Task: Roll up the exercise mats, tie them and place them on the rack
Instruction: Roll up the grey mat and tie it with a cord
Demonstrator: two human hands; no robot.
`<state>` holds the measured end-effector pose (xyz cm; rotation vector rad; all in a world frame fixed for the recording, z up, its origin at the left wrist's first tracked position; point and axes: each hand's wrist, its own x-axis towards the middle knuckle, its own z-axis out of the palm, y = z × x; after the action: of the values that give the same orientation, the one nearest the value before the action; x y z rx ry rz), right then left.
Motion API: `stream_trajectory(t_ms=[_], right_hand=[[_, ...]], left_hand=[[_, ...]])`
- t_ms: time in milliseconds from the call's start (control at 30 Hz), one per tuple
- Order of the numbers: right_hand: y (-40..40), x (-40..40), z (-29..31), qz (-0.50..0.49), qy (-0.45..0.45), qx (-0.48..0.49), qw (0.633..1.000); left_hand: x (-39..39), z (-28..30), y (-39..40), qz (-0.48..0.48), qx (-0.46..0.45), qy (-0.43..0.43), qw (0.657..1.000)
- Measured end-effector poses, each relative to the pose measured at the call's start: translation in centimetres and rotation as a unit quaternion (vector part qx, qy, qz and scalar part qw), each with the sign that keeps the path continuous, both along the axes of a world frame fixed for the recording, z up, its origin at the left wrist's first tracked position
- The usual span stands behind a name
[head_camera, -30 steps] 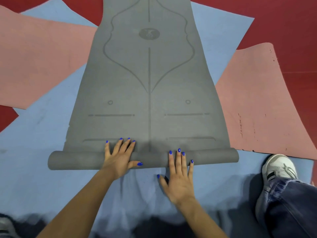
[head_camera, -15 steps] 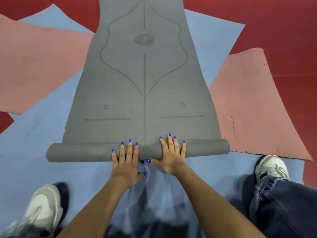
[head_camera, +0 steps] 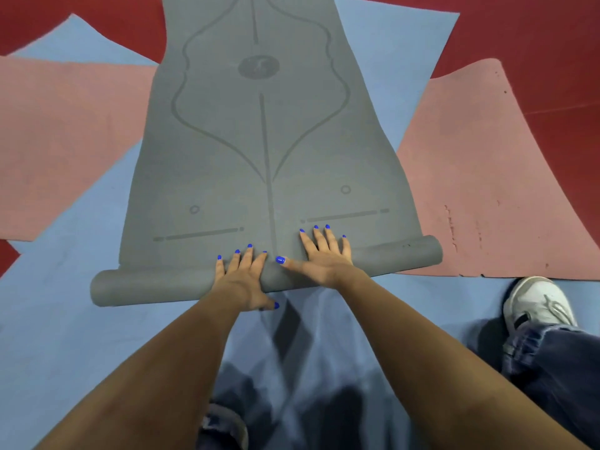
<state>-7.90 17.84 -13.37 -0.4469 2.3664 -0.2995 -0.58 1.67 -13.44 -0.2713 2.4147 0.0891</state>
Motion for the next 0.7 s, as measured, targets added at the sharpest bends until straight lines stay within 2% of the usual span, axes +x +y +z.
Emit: stream_trajectory(t_ms=[233, 433, 567, 633, 700], right_hand=[[-0.9, -1.5, 0.0, -0.001, 0.011, 0.011, 1.0], [-1.0, -1.8, 0.8, 0.03, -0.019, 0.041, 0.999], [0.2, -0.5, 2.2, 0.14, 0.067, 0.095, 0.983], [1.2, 0.5, 3.2, 0.215, 0.136, 0.108, 0.961], [1.9, 1.9, 4.1, 0.295, 0.148, 0.126, 0.935]], left_hand=[[-2.5, 0.1, -1.6, 0.048, 0.086, -0.029, 0.995], [-2.3, -0.1, -1.8, 0.026, 0.082, -0.024, 0.996], [-2.3, -0.2, -1.8, 0.017, 0.084, -0.014, 0.996], [-2.5, -0.1, -1.9, 0.017, 0.092, -0.014, 0.996], [-2.6, 0.0, -1.9, 0.016, 0.095, -0.017, 0.995]])
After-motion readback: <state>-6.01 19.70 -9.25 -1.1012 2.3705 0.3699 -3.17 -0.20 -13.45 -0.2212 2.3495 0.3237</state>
